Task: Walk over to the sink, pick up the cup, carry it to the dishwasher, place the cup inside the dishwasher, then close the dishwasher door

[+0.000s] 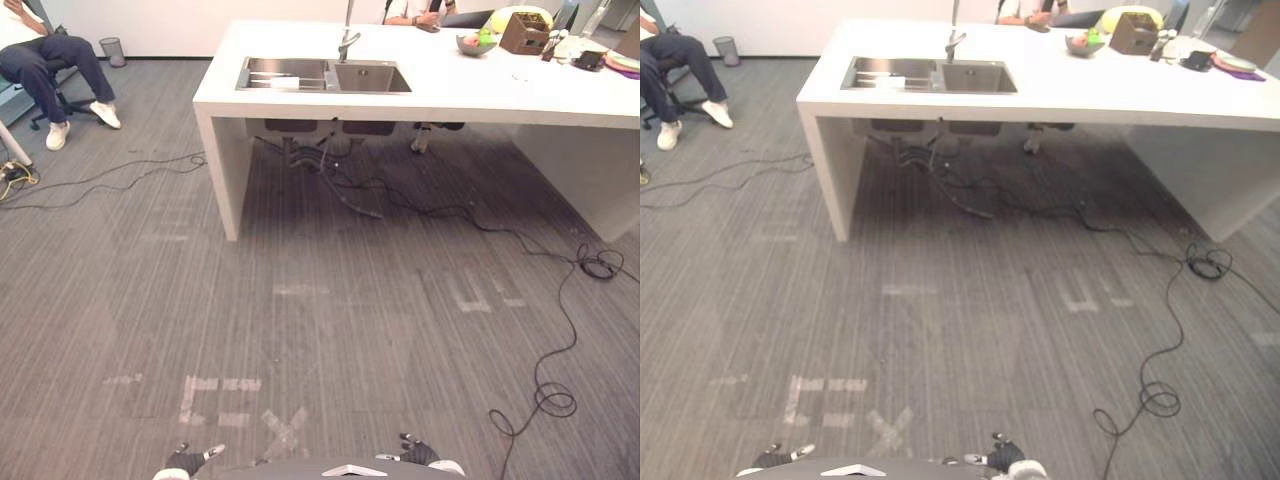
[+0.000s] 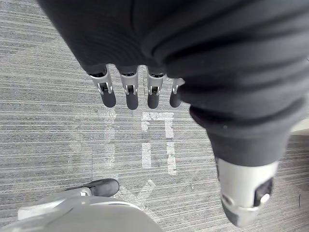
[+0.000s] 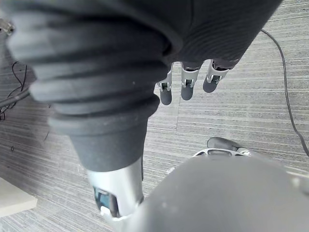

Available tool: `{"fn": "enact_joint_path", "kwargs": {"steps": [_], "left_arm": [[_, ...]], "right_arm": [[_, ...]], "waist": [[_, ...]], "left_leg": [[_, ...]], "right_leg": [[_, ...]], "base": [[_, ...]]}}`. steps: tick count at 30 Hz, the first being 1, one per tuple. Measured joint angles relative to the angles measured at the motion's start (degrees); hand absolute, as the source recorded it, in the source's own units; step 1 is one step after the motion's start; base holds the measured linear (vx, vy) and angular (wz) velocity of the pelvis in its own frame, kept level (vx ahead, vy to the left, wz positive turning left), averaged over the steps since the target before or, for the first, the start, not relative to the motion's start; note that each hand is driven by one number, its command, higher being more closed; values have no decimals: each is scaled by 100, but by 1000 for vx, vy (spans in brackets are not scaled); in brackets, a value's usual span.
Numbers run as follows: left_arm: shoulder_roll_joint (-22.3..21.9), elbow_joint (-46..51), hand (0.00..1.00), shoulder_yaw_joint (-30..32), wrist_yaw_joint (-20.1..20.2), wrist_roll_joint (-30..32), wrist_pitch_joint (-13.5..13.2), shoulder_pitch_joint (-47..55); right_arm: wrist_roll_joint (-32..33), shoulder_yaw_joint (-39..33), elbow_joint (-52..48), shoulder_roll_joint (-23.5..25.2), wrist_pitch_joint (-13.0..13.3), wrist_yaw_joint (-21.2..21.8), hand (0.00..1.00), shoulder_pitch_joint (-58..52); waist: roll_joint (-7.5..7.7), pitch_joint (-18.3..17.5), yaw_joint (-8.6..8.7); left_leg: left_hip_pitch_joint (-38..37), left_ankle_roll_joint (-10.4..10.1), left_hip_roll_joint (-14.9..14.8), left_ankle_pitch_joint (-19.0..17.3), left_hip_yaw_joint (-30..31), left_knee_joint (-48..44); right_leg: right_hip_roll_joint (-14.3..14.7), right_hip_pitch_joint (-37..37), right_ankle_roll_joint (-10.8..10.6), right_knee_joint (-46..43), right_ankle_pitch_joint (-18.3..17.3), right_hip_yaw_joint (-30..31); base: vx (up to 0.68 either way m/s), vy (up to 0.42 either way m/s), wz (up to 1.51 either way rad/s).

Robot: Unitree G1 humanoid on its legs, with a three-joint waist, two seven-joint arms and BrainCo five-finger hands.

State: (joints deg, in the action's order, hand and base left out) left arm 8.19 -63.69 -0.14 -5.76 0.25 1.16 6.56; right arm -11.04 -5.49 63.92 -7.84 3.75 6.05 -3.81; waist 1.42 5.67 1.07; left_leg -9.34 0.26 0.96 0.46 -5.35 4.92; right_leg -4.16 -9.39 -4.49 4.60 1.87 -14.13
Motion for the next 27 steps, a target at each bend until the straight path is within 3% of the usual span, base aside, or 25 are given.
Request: {"fn": "enact_joint_path", "kwargs": {"steps": [9,15,18,27], "left_arm": [[37,0,0,0,96,-3,3,-3],[28,2,0,6,-45,-18,99,-4],[16,0,0,15,-180,-34,236,-3],[2,-15,0,78,-266,-118,249,-3]], "right_arm": [[732,32,6,-19,15,350,0,-32],[940,24,6,-18,223,379,0,-66],[966,17,7,-15,201,383,0,-82],[1175,-47,28,-5,98,388,0,-109]], "waist": [[34,98,42],[30,101,55],[30,100,83],[30,100,92]], "left_leg": [[-54,10,8,7,11,2],[-36,-32,9,-27,4,2],[-26,-32,9,-32,5,2],[-2,2,13,-8,34,1]], "right_leg": [[-25,-71,-6,18,-6,-40],[-26,-69,-34,37,-30,-30],[-25,-68,-27,36,-26,-30],[-21,-45,-14,2,-16,-53]], "base": [[-51,-15,1],[-30,-6,0],[0,0,0],[0,0,1]]}}
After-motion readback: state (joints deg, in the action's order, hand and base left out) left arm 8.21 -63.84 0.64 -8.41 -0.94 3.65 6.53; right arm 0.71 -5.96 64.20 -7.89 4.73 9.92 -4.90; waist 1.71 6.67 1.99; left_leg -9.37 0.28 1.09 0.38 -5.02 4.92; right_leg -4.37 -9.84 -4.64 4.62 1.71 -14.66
